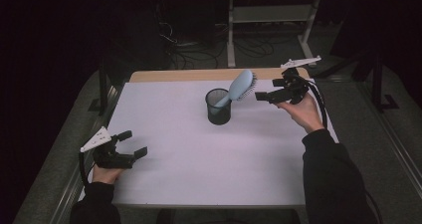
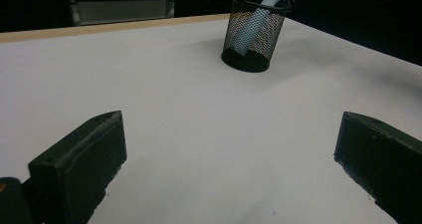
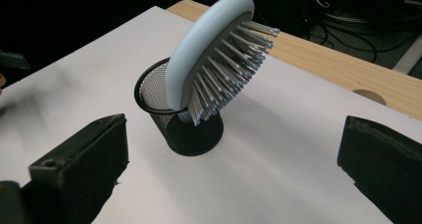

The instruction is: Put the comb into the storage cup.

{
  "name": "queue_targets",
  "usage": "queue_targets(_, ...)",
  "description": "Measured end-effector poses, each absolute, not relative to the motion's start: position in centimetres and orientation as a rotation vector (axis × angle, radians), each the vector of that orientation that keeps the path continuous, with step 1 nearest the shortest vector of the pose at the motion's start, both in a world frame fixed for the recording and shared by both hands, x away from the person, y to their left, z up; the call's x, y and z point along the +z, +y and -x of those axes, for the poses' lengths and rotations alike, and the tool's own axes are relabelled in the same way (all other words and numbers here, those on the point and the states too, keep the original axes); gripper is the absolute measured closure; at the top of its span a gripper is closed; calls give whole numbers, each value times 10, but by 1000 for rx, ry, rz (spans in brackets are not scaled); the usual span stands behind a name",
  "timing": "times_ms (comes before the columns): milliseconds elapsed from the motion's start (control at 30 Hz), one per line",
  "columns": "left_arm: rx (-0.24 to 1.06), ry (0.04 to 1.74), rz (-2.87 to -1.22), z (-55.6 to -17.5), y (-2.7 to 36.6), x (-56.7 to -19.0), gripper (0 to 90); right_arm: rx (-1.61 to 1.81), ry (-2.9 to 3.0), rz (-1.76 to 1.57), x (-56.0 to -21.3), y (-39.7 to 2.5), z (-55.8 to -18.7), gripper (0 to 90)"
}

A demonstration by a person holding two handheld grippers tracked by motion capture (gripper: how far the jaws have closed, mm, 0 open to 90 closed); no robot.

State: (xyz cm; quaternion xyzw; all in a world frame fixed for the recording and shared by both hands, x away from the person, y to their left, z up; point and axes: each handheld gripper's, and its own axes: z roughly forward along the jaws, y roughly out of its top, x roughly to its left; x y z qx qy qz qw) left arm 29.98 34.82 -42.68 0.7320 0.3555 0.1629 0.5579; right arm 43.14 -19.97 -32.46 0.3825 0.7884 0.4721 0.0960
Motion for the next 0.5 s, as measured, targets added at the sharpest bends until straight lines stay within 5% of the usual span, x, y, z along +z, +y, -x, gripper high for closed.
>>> queue_targets(500,396,837,-1726,-299,349,-426,0,1419,2312,-1164,-337,-218,-415,0)
